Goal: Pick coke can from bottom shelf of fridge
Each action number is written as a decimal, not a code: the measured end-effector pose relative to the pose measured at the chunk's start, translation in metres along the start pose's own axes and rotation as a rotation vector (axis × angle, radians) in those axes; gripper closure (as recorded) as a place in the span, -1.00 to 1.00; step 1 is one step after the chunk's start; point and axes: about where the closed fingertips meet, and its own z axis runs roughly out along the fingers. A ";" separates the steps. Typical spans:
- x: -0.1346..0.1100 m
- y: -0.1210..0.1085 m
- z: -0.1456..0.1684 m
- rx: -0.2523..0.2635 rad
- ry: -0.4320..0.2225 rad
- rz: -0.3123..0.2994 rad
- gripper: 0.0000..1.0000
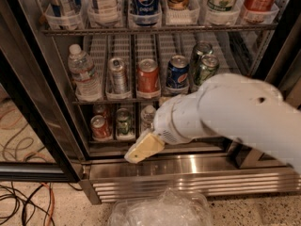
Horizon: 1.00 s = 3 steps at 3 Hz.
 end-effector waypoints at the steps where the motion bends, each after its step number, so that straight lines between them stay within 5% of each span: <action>1: -0.007 0.046 0.041 0.002 -0.024 -0.013 -1.00; 2: 0.010 0.068 0.056 0.081 -0.025 -0.006 -1.00; 3: 0.008 0.064 0.060 0.116 -0.064 0.037 -1.00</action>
Offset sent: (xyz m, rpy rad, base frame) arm -0.0082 0.0966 -0.0870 0.2257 -0.1154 -0.4689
